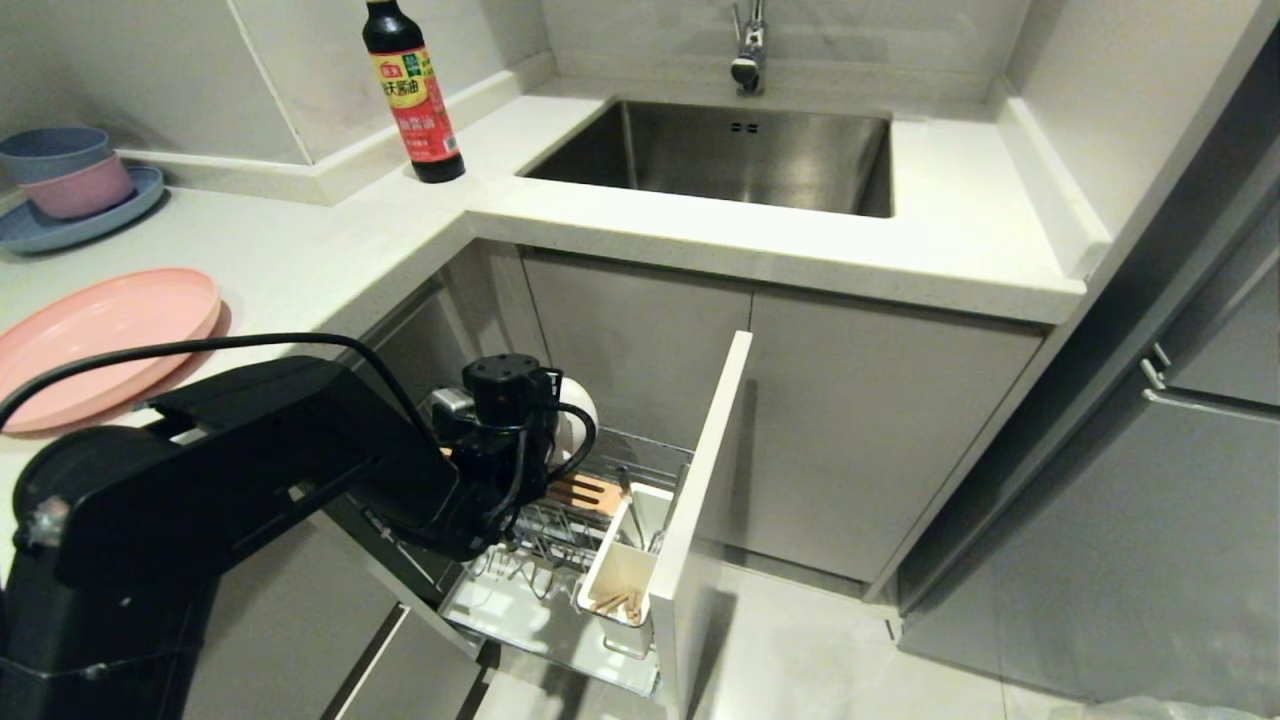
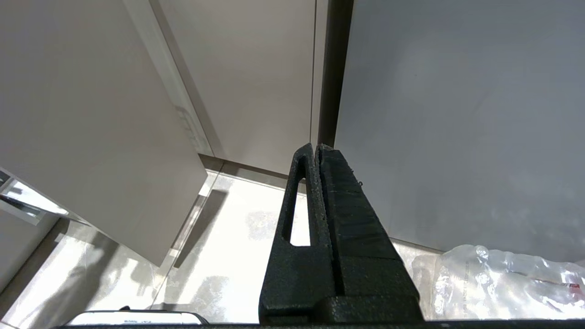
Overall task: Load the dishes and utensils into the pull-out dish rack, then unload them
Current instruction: Pick up the bowl and place it in the cupboard
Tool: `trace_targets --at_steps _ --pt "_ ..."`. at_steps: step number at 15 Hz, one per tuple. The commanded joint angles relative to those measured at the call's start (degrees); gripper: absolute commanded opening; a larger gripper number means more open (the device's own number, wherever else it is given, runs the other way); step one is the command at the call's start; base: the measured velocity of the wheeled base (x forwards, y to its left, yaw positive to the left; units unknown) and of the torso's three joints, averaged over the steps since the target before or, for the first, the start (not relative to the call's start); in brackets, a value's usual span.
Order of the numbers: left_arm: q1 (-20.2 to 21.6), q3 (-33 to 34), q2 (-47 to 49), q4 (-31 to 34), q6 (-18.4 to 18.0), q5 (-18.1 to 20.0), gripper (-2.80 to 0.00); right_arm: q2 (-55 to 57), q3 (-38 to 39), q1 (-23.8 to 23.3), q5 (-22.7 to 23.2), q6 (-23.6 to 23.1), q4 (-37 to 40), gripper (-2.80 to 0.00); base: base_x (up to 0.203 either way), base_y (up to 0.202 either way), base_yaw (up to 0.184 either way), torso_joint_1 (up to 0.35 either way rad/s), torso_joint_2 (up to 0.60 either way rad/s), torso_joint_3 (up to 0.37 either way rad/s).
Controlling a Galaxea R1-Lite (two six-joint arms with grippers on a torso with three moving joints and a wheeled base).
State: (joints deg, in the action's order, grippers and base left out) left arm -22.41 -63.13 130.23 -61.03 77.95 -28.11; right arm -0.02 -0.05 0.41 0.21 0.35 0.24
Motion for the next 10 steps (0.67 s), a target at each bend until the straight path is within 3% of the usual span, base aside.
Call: trace_targets --at_steps 1,5,10 --pt "-0.01 0.34 -0.32 -1.67 0.45 -0.19 -2.8 -0.06 -0.04 0.02 0.04 0.0 0.0 -2.8 0.0 0.0 0.0 0.0 0.0 0.0" --pt "-0.01 0.47 0.33 -2.86 0.67 -0.19 -2.8 -0.03 0.0 0.02 0.05 0.0 0.02 -2.8 0.0 0.0 0.0 0.0 0.0 0.0" --pt "-0.01 0.47 1.51 -2.6 3.73 -0.19 -2.8 -0.06 0.04 0.02 0.05 0.0 0.0 -2.8 0.0 0.0 0.0 0.0 0.0 0.0"
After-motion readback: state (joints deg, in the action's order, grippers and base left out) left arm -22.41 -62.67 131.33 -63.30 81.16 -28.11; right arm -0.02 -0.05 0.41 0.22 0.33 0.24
